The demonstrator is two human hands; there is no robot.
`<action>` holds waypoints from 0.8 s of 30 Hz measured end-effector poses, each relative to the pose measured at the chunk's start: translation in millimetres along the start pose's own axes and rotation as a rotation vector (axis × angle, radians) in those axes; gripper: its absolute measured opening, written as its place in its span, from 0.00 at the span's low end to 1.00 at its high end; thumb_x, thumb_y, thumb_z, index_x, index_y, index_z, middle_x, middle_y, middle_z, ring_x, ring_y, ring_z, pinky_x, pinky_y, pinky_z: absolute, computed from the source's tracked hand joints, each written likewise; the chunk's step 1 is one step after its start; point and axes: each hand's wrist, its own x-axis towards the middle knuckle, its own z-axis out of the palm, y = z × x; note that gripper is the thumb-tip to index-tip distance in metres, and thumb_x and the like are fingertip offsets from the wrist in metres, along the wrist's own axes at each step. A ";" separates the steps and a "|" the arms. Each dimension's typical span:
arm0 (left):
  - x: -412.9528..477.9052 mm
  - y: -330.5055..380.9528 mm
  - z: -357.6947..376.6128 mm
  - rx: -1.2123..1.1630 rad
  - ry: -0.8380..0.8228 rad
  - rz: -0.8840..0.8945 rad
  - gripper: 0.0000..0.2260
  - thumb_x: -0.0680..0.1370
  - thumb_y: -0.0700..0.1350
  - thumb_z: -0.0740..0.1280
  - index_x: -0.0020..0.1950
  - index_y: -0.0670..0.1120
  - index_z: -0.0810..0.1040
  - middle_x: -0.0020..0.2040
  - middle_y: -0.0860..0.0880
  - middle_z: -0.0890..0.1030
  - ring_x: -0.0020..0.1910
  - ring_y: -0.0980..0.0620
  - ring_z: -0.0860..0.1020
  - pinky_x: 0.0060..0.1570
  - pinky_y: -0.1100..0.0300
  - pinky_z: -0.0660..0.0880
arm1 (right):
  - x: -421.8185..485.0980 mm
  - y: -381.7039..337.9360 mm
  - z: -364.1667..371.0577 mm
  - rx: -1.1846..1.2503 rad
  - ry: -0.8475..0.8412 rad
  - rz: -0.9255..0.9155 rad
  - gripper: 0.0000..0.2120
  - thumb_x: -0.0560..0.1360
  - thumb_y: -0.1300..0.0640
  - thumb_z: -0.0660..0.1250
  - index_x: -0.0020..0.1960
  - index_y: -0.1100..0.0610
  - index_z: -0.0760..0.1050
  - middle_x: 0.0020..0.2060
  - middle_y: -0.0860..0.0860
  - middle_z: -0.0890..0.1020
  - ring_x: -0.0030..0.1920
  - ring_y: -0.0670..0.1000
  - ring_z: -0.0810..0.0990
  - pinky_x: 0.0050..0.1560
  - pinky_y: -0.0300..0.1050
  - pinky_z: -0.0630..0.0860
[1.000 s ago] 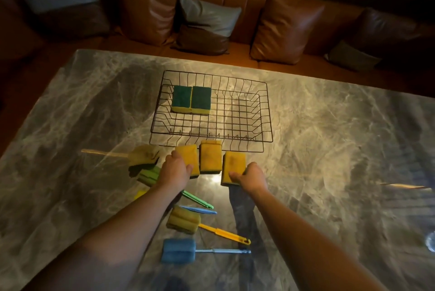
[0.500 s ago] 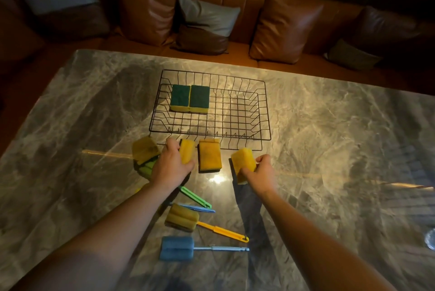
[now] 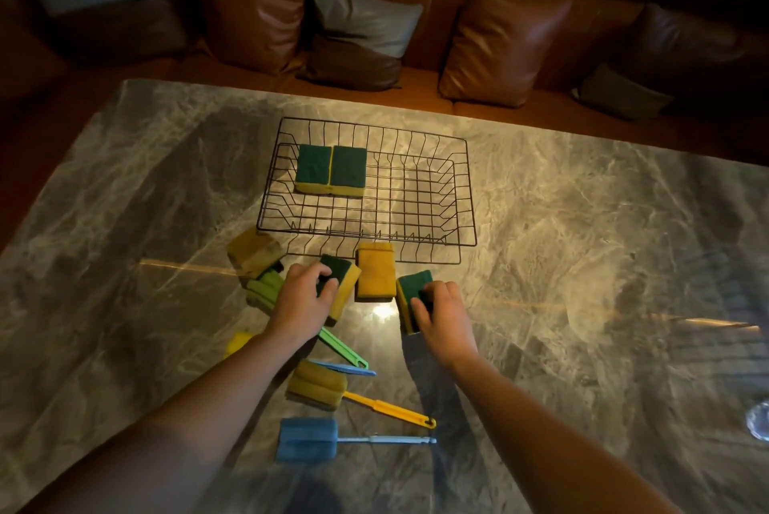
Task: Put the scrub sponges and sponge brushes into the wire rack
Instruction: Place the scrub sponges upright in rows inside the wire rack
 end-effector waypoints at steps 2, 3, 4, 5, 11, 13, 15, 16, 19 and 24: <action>5.5 -5.0 -4.8 0.006 0.033 0.012 0.10 0.81 0.46 0.67 0.62 0.46 0.78 0.58 0.48 0.74 0.55 0.48 0.78 0.50 0.61 0.74 | 1.6 6.9 -4.5 0.013 0.063 0.002 0.11 0.83 0.52 0.63 0.63 0.55 0.72 0.57 0.51 0.73 0.53 0.50 0.78 0.57 0.53 0.80; 8.0 -6.1 -6.5 0.023 0.032 0.008 0.12 0.81 0.46 0.67 0.63 0.46 0.77 0.60 0.47 0.74 0.55 0.48 0.79 0.50 0.60 0.76 | 3.2 10.0 -6.7 -0.005 0.088 0.020 0.11 0.83 0.52 0.62 0.63 0.55 0.72 0.58 0.51 0.73 0.54 0.51 0.78 0.56 0.53 0.81; 10.2 -6.0 -7.9 0.047 0.017 -0.007 0.14 0.81 0.48 0.67 0.66 0.46 0.76 0.63 0.46 0.73 0.55 0.48 0.79 0.49 0.59 0.79 | 4.9 12.9 -8.5 -0.030 0.106 0.041 0.12 0.82 0.52 0.63 0.64 0.56 0.72 0.59 0.52 0.74 0.56 0.52 0.79 0.56 0.51 0.80; 12.1 -4.9 -8.5 0.077 -0.005 -0.033 0.17 0.81 0.50 0.67 0.68 0.45 0.74 0.64 0.45 0.73 0.54 0.48 0.79 0.48 0.56 0.81 | 6.7 15.8 -9.7 -0.050 0.112 0.061 0.15 0.82 0.51 0.63 0.65 0.57 0.72 0.61 0.52 0.74 0.58 0.52 0.78 0.57 0.50 0.80; 17.4 -0.1 -4.8 0.206 -0.134 -0.135 0.18 0.81 0.58 0.65 0.62 0.46 0.76 0.53 0.46 0.82 0.49 0.47 0.82 0.44 0.48 0.83 | 12.1 24.9 -6.8 -0.084 -0.005 0.135 0.22 0.79 0.44 0.67 0.67 0.57 0.72 0.59 0.52 0.76 0.56 0.52 0.78 0.58 0.51 0.79; 16.4 -1.3 -2.4 0.238 -0.180 -0.160 0.19 0.80 0.60 0.65 0.59 0.46 0.78 0.50 0.47 0.83 0.48 0.47 0.82 0.44 0.48 0.82 | 11.6 26.3 -2.6 -0.071 -0.027 0.147 0.20 0.79 0.44 0.68 0.63 0.55 0.73 0.55 0.50 0.76 0.53 0.51 0.79 0.55 0.49 0.80; 15.5 -1.6 -1.7 0.235 -0.192 -0.166 0.18 0.79 0.60 0.67 0.58 0.46 0.79 0.49 0.47 0.83 0.49 0.47 0.82 0.45 0.48 0.82 | 11.1 27.3 0.1 -0.031 -0.036 0.162 0.17 0.79 0.45 0.68 0.61 0.54 0.74 0.52 0.48 0.77 0.50 0.48 0.79 0.52 0.48 0.81; 15.2 -1.8 -2.1 0.215 -0.188 -0.167 0.18 0.79 0.59 0.68 0.58 0.46 0.79 0.50 0.47 0.83 0.49 0.46 0.82 0.46 0.48 0.81 | 10.8 27.4 0.7 -0.003 -0.038 0.175 0.15 0.78 0.45 0.69 0.59 0.53 0.74 0.50 0.48 0.78 0.48 0.47 0.80 0.50 0.47 0.82; 14.3 -1.4 -5.0 0.116 -0.168 -0.204 0.15 0.78 0.55 0.71 0.58 0.46 0.76 0.51 0.47 0.83 0.50 0.46 0.82 0.45 0.49 0.80 | 8.1 26.8 0.3 0.092 -0.023 0.218 0.10 0.78 0.47 0.71 0.50 0.50 0.72 0.43 0.48 0.79 0.41 0.45 0.79 0.39 0.43 0.78; 5.9 6.6 -17.0 -0.024 -0.083 -0.216 0.12 0.79 0.48 0.72 0.54 0.45 0.72 0.50 0.46 0.81 0.48 0.47 0.80 0.39 0.54 0.76 | -0.5 23.4 -11.0 0.223 -0.058 0.222 0.09 0.78 0.52 0.71 0.49 0.52 0.71 0.42 0.51 0.80 0.42 0.50 0.80 0.46 0.53 0.82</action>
